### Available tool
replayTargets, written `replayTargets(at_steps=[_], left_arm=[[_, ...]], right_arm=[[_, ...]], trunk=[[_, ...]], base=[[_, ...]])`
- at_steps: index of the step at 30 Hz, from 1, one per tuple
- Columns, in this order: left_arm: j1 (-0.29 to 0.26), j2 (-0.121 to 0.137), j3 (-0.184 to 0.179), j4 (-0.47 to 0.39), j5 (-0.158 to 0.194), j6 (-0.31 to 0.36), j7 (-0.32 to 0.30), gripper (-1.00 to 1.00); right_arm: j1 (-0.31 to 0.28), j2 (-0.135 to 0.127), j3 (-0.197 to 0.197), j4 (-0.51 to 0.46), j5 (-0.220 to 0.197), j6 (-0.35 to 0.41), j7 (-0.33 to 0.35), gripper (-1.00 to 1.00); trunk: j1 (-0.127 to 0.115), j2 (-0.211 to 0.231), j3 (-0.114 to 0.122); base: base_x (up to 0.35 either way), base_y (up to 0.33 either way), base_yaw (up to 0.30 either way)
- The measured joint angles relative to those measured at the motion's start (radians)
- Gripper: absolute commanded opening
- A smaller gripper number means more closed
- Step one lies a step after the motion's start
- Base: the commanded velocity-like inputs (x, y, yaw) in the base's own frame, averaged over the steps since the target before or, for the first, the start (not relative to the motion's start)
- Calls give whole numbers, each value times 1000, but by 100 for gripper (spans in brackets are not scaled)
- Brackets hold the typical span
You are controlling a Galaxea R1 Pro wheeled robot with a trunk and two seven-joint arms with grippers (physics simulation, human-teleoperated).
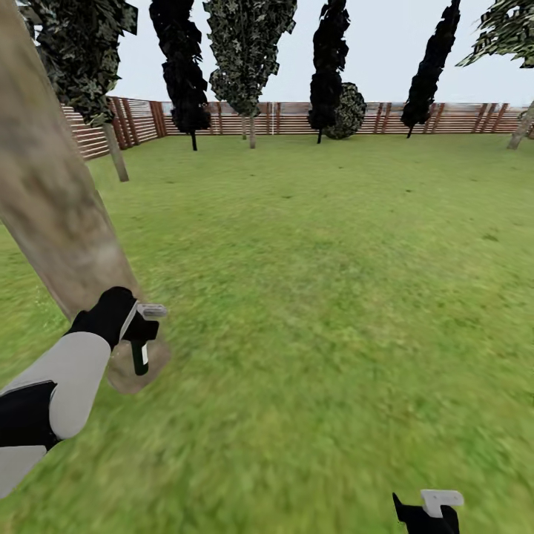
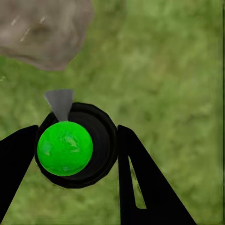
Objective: In the garden, pick up the pesticide atomizer on the floor and spray pesticide onto both trees until each tree trunk is fully covered.
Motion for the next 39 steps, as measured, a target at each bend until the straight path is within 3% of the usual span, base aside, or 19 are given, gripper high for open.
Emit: replayTargets(at_steps=[8, 13, 23, 28, 30, 39], left_arm=[[12, 11, 1, 0, -4, -1, 0, -100], [15, 24, 0, 0, 0, 0, 0, -100], [16, 23, -1, 13, 1, -2, 1, -100], [60, 21, 0, 15, -1, -8, 4, -100], [85, 18, 0, 15, -2, -11, 4, -100], [90, 14, 1, 15, 0, -13, 4, -100]], right_arm=[[0, 4, 1, -1, 0, 0, 0, 100], [0, 9, 1, -1, -1, 0, 0, 100], [0, 9, 1, -1, -1, 0, 0, 100], [0, 9, 1, -1, -1, 0, 0, 100], [0, 9, 1, -1, 0, 0, 0, 100], [0, 9, 1, -1, 0, 0, 0, 100]], trunk=[[0, 0, 0], [1, 0, 0], [0, 0, 0], [1, 0, 0], [0, 0, 0], [0, 0, 0]], base=[[253, -170, 105], [-110, -202, 275], [-163, -170, 279], [-1, -6, 275], [16, -36, 47], [118, -228, 3]])
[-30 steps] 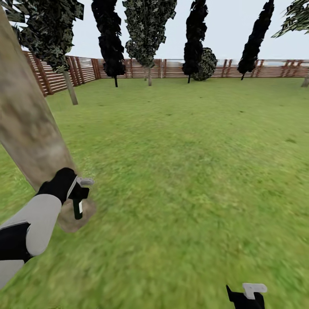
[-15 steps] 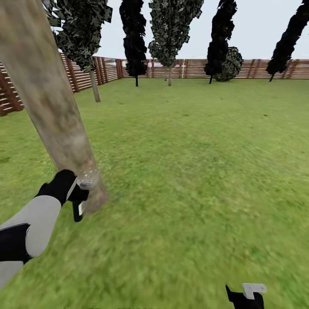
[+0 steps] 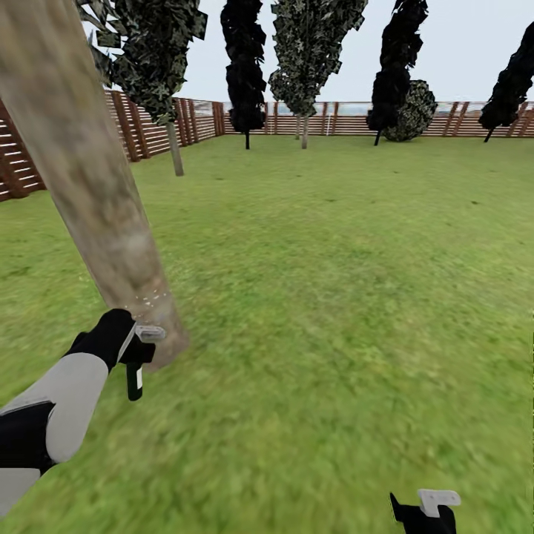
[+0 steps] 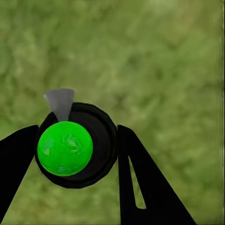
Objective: In the garden, pick up the pesticide atomizer on the floor and spray pesticide onto both trees until each tree trunk is fully covered.
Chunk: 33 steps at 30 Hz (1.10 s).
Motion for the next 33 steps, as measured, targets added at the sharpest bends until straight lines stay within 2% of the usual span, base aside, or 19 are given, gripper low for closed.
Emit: replayTargets(at_steps=[13, 20, 33], left_arm=[[0, -3, 3, -10, 0, 0, 2, -100], [0, -5, 3, -5, 1, 1, 0, -100], [0, -6, 1, 1, 0, 0, 0, -100]], right_arm=[[0, 0, 0, 0, 0, 0, 0, 100], [0, 0, 0, 0, 1, 0, 0, 100], [0, -9, 0, 0, 0, 1, 2, 100]], trunk=[[0, 0, 0], [0, 0, 0], [0, 0, 0]], base=[[216, -203, 9], [224, -196, 257], [23, -267, 44]])
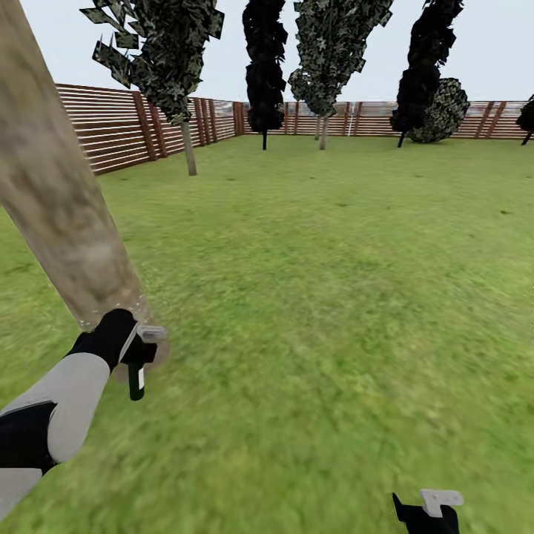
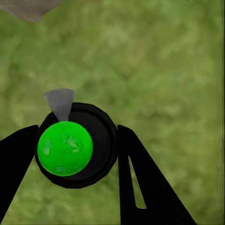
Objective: In the garden, pick up the pesticide atomizer on the floor and spray pesticide onto both trees until each tree trunk is fully covered.
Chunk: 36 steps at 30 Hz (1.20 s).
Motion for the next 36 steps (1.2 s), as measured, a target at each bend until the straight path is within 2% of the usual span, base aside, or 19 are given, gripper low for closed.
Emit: replayTargets(at_steps=[4, 13, 17, 19, 22, 28, 31, 36], left_arm=[[0, 0, 0, 0, 1, 1, 0, -100], [0, 0, 1, 0, 0, 1, 0, -100], [18, 0, 1, -1, 0, 0, -1, -100], [29, 2, 1, 0, 28, -2, -3, -100], [51, 2, -1, 0, 29, -6, -6, -100], [122, 2, -2, -1, 30, -51, -10, -100], [163, 0, -7, 1, 30, -137, -13, -100], [202, 1, -16, -1, 23, -194, -113, -100]], right_arm=[[0, 2, 0, 0, 0, 0, 0, 100], [0, 4, 0, 1, 0, 0, 0, 100], [0, 4, 0, 1, 0, 0, 0, 100], [0, 4, 0, 1, 0, 0, 0, 100], [0, 4, 0, 1, 0, 0, 0, 100], [0, 4, 0, 0, 0, 0, 0, 100], [0, 4, 0, 1, 0, 0, 0, 100], [0, 1, 0, 0, 0, 0, -1, 100]], trunk=[[0, 0, 0], [0, 0, 0], [0, 0, 0], [1, 0, 0], [1, 0, 0], [1, 0, 0], [1, 0, 0], [0, 0, 0]], base=[[172, -232, 101], [229, -182, 269], [-171, -156, 74], [-318, -82, 0], [-323, -77, 0], [-324, -73, 0], [-324, -73, 0], [-165, -23, 0]])
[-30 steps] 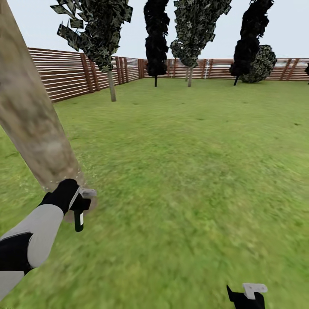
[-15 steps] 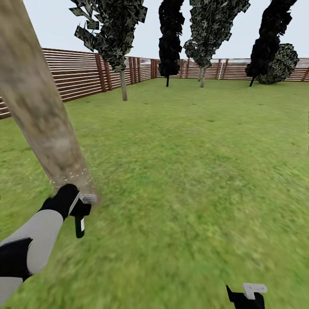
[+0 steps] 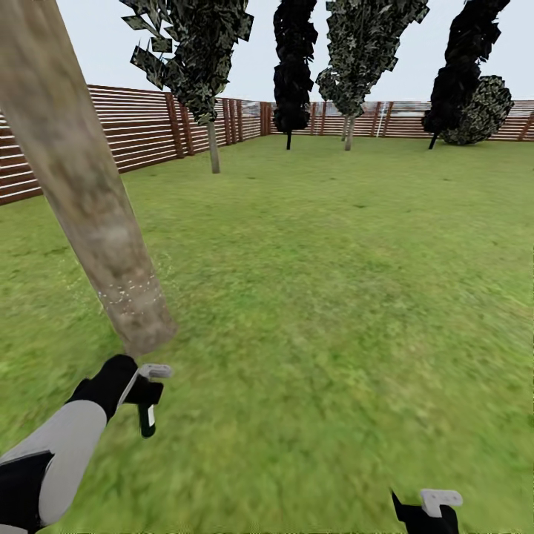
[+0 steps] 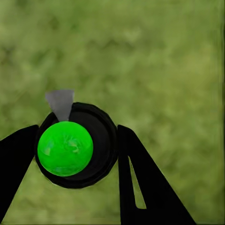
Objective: In the garden, pick up the pesticide atomizer on the floor and spray pesticide onto both trees until each tree trunk is fully covered.
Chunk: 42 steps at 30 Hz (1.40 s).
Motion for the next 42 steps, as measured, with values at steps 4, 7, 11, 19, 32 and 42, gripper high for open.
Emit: replayTargets(at_steps=[4, 7, 11, 19, 32, 42], left_arm=[[2, 4, -101, 0, 1, -40, -25, -100], [2, 0, -200, 3, 4, -127, -129, -100], [2, 0, -334, 21, -1, -215, -231, -100], [-27, 2, -466, 15, -34, -221, -304, -100], [-99, -9, -492, 11, -101, -225, -325, -100], [-81, -1, -493, 17, -174, -378, -464, -100]], right_arm=[[-1, -3, 29, -27, 82, 0, 1, 100], [-2, 2, 72, -149, 247, 3, 42, 100], [-21, 1, 78, -228, 340, 4, 406, 100], [-92, -17, 74, -368, 348, 21, 739, 100], [-92, 5, 77, -441, 350, 24, 761, 100], [-143, 10, 146, -488, 343, 100, 1068, 100]], trunk=[[0, 0, 0], [0, 0, 0], [0, 0, 0], [0, 0, 0], [0, 0, 0], [0, 0, 0]], base=[[-9, -1, 0], [0, 0, 0], [0, 0, 0], [0, 0, 0], [0, 0, 0], [0, 0, 0]])
